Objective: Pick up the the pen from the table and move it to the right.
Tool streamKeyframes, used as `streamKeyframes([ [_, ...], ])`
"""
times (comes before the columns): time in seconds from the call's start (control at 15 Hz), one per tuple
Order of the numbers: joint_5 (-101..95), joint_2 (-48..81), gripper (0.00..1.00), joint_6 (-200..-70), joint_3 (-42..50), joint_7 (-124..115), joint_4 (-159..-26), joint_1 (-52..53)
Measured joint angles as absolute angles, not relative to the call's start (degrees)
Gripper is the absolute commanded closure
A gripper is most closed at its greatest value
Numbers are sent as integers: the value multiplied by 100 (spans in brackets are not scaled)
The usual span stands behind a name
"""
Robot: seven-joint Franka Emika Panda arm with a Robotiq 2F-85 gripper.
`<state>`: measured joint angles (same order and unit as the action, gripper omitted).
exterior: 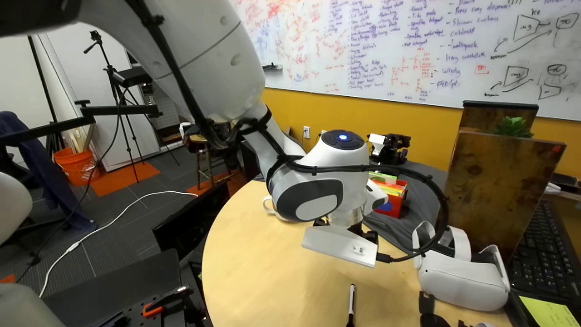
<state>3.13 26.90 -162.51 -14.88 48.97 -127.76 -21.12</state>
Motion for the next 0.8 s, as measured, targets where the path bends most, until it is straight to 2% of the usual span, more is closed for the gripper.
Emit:
streamKeyframes([
  [0.4,1206,2302,0,-16282,-1771,4667,-12926,-2065],
  [0.8,1278,2257,0,-16282,-1758,4655,-12967,-2041],
])
